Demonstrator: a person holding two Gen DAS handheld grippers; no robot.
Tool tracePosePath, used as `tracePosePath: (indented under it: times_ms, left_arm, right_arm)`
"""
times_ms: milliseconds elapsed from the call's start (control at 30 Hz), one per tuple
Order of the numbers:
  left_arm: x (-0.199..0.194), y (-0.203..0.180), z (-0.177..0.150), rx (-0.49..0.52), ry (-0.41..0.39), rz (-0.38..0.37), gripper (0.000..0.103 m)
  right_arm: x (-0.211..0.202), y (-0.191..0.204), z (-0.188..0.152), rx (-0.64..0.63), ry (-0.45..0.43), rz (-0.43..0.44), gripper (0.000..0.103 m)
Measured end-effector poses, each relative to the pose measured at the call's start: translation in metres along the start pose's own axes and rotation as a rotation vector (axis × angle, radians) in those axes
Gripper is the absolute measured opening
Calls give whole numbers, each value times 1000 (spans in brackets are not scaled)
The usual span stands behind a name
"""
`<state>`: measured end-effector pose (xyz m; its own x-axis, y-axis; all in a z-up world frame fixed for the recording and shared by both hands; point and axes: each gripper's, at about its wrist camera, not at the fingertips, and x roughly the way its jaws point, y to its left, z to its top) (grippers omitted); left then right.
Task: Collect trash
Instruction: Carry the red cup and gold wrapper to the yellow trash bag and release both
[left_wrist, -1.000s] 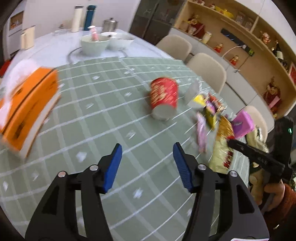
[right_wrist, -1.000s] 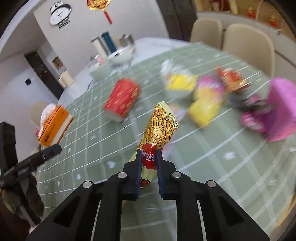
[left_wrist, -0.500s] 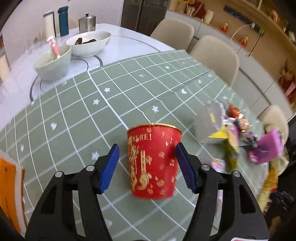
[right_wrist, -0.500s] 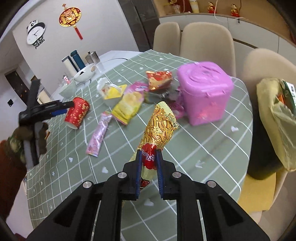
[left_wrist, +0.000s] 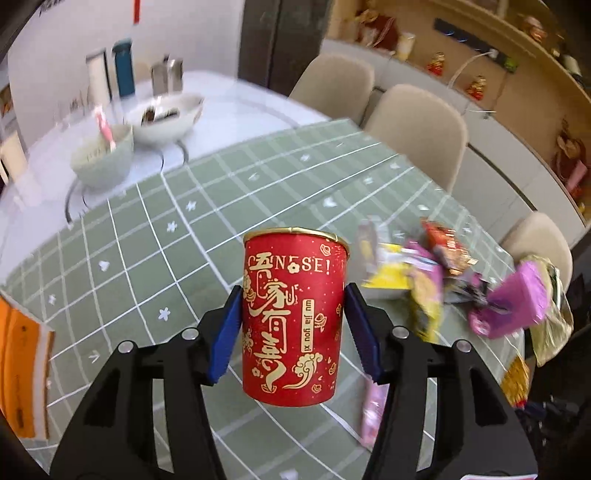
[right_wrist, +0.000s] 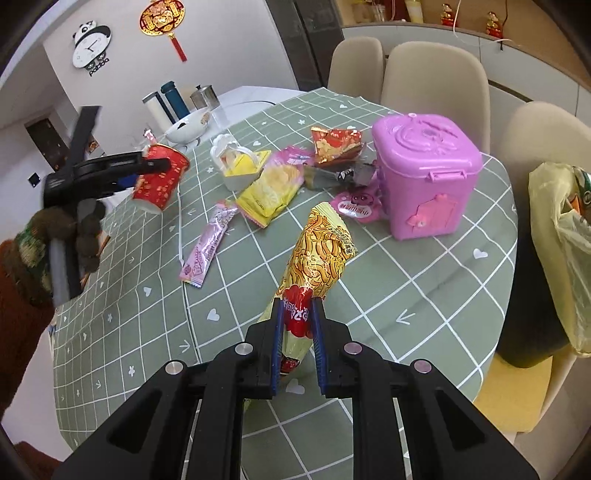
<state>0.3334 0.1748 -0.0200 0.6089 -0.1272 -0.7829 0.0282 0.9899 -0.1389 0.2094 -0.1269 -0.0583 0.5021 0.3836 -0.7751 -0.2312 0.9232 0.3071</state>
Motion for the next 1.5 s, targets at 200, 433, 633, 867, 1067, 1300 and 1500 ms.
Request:
tracePosePath:
  times_ms: [200, 433, 633, 867, 1067, 1300, 1500]
  left_arm:
    - [-66, -52, -15, 79, -113, -54, 52]
    - [-119, -93, -24, 58, -206, -122, 52]
    - [-142, -121, -29, 1, -250, -218, 53]
    - [-150, -177, -24, 27, -309, -260, 53]
    - [-136, -244, -16, 98, -310, -282, 53]
    - [-106, -311, -9, 130, -272, -334, 53]
    - [-76, -369, -11, 130, -239, -398, 53]
  right_arm:
    - [-35, 4, 12, -43, -68, 1, 16]
    - [-88, 9, 34, -151, -185, -35, 16]
    - [-136, -4, 51, -198, -289, -75, 16]
    - [-174, -44, 61, -215, -360, -125, 16]
    - [-195, -97, 69, -188, -392, -172, 16]
    - [-218, -175, 72, -134, -410, -216, 16]
    - [-231, -237, 65, -89, -397, -258, 16]
